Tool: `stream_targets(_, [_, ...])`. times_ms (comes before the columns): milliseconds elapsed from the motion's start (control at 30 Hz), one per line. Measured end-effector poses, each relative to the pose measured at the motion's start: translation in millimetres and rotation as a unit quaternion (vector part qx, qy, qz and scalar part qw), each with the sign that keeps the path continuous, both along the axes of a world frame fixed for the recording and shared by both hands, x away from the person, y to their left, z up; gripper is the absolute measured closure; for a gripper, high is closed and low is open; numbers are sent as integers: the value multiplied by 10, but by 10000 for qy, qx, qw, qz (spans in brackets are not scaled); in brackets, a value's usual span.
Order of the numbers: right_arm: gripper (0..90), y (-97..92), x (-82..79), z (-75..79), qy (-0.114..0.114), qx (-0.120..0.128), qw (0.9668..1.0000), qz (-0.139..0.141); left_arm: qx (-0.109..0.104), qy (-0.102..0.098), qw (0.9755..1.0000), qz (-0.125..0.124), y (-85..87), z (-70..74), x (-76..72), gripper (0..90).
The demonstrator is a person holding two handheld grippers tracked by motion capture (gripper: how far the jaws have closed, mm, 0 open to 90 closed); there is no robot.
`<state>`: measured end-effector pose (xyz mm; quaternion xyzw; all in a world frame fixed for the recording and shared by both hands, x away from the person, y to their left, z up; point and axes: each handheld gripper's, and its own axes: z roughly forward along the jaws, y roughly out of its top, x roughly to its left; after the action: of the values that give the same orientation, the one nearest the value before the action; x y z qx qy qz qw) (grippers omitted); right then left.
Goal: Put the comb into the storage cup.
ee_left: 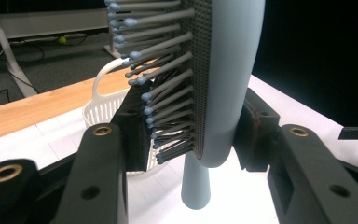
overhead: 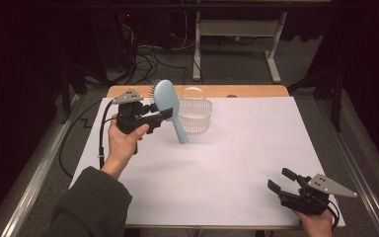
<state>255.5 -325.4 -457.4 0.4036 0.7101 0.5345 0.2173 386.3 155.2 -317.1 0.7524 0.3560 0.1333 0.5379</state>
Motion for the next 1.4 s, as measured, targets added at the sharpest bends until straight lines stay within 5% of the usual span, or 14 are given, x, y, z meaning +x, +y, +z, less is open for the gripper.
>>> stream_targets(1400, [289,2,-3,5,-22,35,10000,2,-214,19,9994,281,-322,205,533,543])
